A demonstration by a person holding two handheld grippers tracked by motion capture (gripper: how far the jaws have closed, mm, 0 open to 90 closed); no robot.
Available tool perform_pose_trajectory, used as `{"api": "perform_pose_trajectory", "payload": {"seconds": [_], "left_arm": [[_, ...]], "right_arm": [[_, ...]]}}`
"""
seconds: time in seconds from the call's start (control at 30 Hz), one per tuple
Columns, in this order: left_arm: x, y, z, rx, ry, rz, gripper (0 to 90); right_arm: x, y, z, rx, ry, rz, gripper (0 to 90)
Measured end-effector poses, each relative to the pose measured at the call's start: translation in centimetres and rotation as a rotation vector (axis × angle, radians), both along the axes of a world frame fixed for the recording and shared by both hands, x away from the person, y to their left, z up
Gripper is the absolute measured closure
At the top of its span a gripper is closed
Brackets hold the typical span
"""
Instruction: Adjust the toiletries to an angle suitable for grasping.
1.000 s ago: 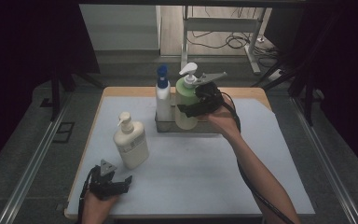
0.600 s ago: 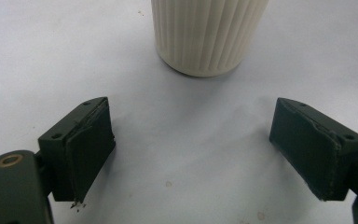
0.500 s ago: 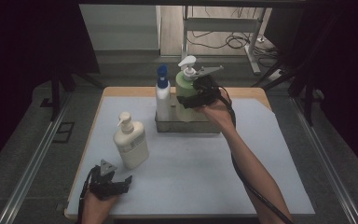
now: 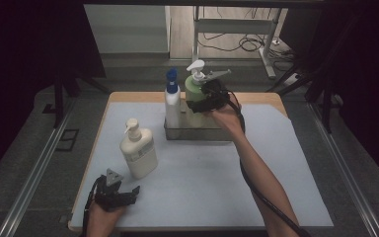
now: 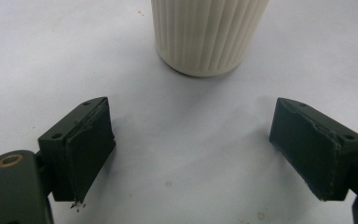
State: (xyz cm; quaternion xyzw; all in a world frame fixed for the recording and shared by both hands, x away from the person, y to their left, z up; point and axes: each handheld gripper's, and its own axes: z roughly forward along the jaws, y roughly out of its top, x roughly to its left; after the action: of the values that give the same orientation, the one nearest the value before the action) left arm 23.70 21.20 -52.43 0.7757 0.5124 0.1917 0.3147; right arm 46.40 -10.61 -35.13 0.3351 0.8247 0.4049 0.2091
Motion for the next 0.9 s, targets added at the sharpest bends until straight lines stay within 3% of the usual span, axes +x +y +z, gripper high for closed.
{"api": "perform_pose_trajectory", "payload": {"seconds": [0.9], "left_arm": [[0.0,0.0,0.0,0.0,0.0,0.0,13.1]], "right_arm": [[1.0,0.4,-3.1,-0.046,0.079,0.038,12.4]]}}
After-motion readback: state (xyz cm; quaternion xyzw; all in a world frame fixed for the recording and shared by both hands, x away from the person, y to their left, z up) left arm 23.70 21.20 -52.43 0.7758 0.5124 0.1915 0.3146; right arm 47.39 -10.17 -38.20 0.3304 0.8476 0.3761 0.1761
